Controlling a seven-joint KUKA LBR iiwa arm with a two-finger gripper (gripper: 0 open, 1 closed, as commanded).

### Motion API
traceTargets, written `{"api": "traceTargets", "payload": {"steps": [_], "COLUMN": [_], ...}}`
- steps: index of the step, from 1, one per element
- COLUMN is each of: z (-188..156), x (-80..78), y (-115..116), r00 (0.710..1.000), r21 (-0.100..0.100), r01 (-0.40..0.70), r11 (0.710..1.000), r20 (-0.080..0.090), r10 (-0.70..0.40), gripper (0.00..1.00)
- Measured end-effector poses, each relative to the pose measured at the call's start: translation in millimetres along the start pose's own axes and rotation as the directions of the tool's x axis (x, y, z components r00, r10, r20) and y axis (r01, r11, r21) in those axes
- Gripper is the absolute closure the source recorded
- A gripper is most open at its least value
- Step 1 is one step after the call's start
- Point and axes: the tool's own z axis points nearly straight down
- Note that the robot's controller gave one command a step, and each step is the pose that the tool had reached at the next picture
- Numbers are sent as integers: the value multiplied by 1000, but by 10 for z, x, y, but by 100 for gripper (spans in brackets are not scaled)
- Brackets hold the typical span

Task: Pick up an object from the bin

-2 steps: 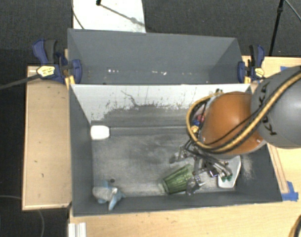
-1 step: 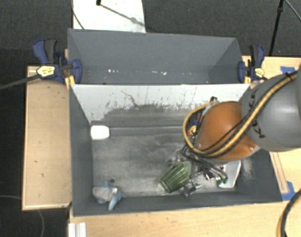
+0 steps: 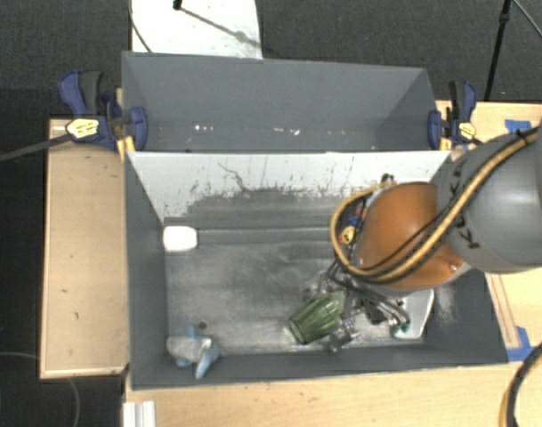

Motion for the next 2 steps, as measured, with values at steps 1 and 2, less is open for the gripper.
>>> {"api": "traceTargets", "payload": {"steps": [1, 2], "z": [0, -27], "x": [0, 6], "y": [1, 5], "r00": [1000, 1000], "r21": [0, -1], "r01": [-5, -6], "r11": [1000, 1000], "r20": [0, -6], "r10": [5, 6], "gripper": [100, 100]}}
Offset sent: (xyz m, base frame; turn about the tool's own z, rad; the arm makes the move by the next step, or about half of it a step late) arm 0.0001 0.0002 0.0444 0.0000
